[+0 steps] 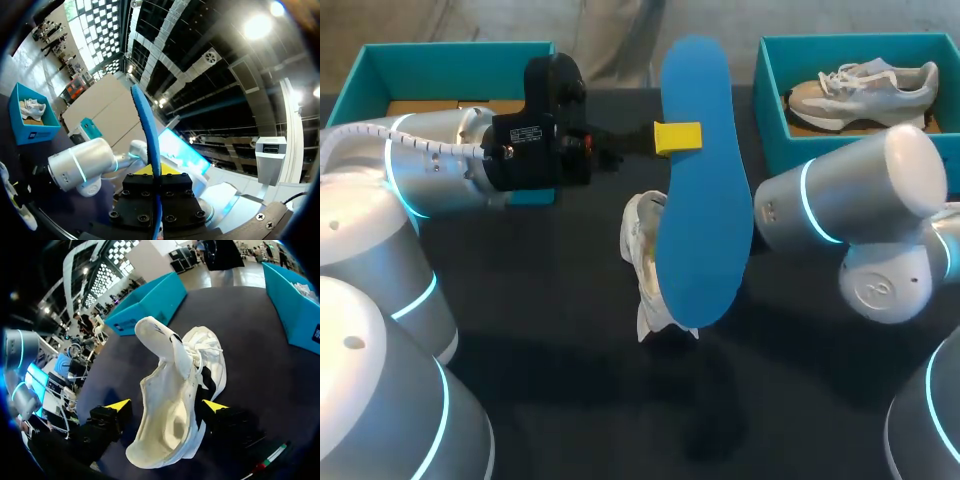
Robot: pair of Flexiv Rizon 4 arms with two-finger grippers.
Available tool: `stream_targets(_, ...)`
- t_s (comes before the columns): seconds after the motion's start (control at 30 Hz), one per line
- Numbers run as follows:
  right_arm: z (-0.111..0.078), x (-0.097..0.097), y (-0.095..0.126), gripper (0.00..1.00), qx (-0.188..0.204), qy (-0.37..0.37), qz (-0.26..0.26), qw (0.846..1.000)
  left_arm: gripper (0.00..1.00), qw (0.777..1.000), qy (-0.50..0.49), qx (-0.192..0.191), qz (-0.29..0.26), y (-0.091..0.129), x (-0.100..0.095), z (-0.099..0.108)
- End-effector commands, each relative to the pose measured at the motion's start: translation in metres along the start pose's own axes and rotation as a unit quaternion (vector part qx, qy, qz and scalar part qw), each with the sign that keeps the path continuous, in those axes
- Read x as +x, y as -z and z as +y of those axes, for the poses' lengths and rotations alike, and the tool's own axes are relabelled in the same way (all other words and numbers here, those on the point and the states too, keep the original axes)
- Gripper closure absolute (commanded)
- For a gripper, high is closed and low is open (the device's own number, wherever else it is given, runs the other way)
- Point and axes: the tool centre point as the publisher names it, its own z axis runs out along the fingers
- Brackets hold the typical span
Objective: Take the shoe out of the shoebox, open the shoe tongue, remove and reinsert the insole, then place the shoe into the shoebox
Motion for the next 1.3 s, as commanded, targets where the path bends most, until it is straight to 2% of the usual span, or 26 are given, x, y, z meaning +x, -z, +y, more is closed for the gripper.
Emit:
stream_targets(0.03, -0.002, 0.001, 0.007, 0.00, -0.002, -0.001, -0.003, 1.000, 1.00, 1.000, -0.001, 0.002, 0.000, 0.000, 0.000, 0.001)
stream_targets(0.43, -0.002, 0.001, 0.007, 0.00, -0.002, -0.001, -0.003, 1.000, 1.00, 1.000, -0.001, 0.002, 0.000, 0.000, 0.000, 0.001)
stream_targets(0.5, 0.002, 0.003, 0.018, 0.00, -0.043, -0.029, 0.029, 0.998, 1.00, 1.000, -0.001, 0.002, 0.000, 0.000, 0.000, 0.001)
stream_targets(0.63, 0.007, 0.010, 0.039, 0.00, -0.093, -0.069, 0.102, 0.988, 1.00, 1.000, -0.001, 0.002, 0.000, 0.000, 0.000, 0.001)
stream_targets(0.8, 0.012, 0.019, 0.063, 0.00, -0.117, -0.092, 0.166, 0.975, 1.00, 1.000, -0.001, 0.002, 0.000, 0.000, 0.000, 0.001)
stream_targets(0.93, 0.020, 0.028, 0.082, 0.00, -0.101, -0.090, 0.195, 0.971, 1.00, 1.000, -0.001, 0.002, 0.000, 0.000, 0.000, 0.001)
stream_targets(1.1, 0.028, 0.036, 0.099, 0.00, -0.056, -0.080, 0.244, 0.965, 1.00, 1.000, -0.001, 0.002, 0.000, 0.000, 0.000, 0.001)
stream_targets(1.23, 0.032, 0.035, 0.106, 0.00, -0.027, -0.083, 0.280, 0.956, 1.00, 1.000, -0.001, 0.002, 0.000, 0.000, 0.000, 0.001)
stream_targets(1.3, 0.034, 0.032, 0.109, 0.00, -0.027, -0.083, 0.282, 0.955, 1.00, 1.000, -0.001, 0.002, 0.000, 0.000, 0.000, 0.001)
